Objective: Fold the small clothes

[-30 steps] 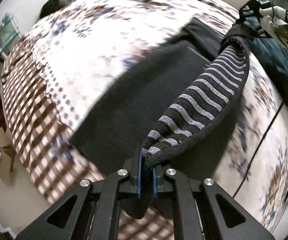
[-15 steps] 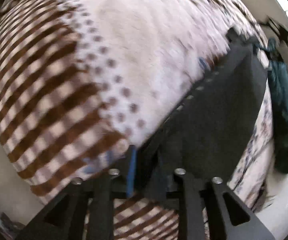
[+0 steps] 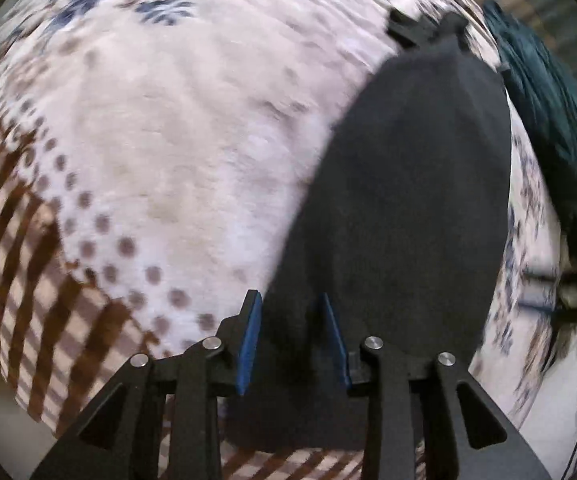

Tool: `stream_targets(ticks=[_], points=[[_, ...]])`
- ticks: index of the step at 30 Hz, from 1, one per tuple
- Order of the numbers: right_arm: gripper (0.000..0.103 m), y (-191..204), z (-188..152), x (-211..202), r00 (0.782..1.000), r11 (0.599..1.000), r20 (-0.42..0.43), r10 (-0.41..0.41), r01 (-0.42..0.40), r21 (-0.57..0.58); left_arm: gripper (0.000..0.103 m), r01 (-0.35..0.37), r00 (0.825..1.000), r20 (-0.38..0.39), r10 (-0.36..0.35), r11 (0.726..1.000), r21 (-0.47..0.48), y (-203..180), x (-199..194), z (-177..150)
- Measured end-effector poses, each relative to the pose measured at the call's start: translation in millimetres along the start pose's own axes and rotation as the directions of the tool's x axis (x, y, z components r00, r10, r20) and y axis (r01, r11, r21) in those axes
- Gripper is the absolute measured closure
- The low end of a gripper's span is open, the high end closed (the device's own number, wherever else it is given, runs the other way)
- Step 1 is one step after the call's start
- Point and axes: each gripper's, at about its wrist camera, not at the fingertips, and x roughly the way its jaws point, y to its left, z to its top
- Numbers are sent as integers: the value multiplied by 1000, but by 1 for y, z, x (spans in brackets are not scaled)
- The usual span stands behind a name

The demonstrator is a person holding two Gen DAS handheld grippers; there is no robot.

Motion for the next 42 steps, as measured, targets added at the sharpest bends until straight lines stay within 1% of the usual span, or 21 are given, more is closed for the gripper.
stream_targets(ticks=[2,4,6,9,11,13,17,18,19,20,21,22,25,28,32,33,35,36,37,39,42], points=[[24,-16,-36,33,998,999,-62,33,-31,39,90,-24,1000,9,23,999,32,-5,3,-4],[41,-22,-57,57,994,996,-82,78,-73,58,96,-18,1000,22,17,999,32,-6,1,-9],[89,-26,-72,73,994,995,-77,83,-78,65,96,-25,999,40,23,999,32,-10,-4,-11],[94,-30,-89,63,997,996,20,71,-72,57,97,-27,998,50,26,999,16,-13,-13,-17],[95,-38,-100,44,996,998,73,46,-49,43,97,-47,999,-4,47,999,4,-9,-4,-23],[96,-52,-106,39,997,998,68,22,-26,52,100,-76,995,-65,76,997,9,-10,7,-25],[95,-68,-97,28,999,996,-7,41,-41,82,98,-60,997,-53,62,997,43,-25,-23,-9],[88,-70,-93,19,999,995,4,55,-55,82,92,-53,998,-36,54,997,50,-28,-36,-2],[81,-70,-88,7,998,995,27,64,-66,77,78,-28,1000,-8,29,998,54,-31,-48,9],[60,-70,-82,-6,996,995,56,63,-67,72,71,1,1000,21,-2,998,56,-35,-58,22],[48,-70,-74,-22,993,995,102,59,-66,69,56,26,998,52,-29,998,64,-40,-65,42],[45,-70,-64,-34,989,995,138,59,-70,75,48,45,996,67,-50,996,70,-44,-66,59],[45,-80,-17,-71,976,989,210,61,-87,120,48,114,988,91,-124,987,112,-67,-47,142],[45,-83,35,-94,958,982,288,3,-57,179,48,138,983,99,-157,975,177,-104,-14,217],[45,-87,100,-106,935,953,352,-34,-75,292,48,183,978,41,-203,942,280,-154,41,297],[45,-83,115,-102,928,940,372,-31,-99,326,48,160,984,21,-177,932,326,-169,58,310],[45,-84,134,-98,920,923,392,-33,-122,364,48,88,996,-6,-93,913,399,-189,94,325],[45,-86,144,-95,916,916,399,-34,-131,380,52,91,996,-15,-93,911,402,-192,105,328],[45,-88,151,-93,915,912,401,-35,-135,387,71,106,994,-7,-113,909,403,-194,107,326],[45,-89,162,-84,918,911,394,-47,-122,394,86,119,989,28,-145,894,431,-202,98,319],[45,-86,170,-64,926,912,372,-70,-92,400,88,260,953,32,-301,869,422,-203,66,310]])
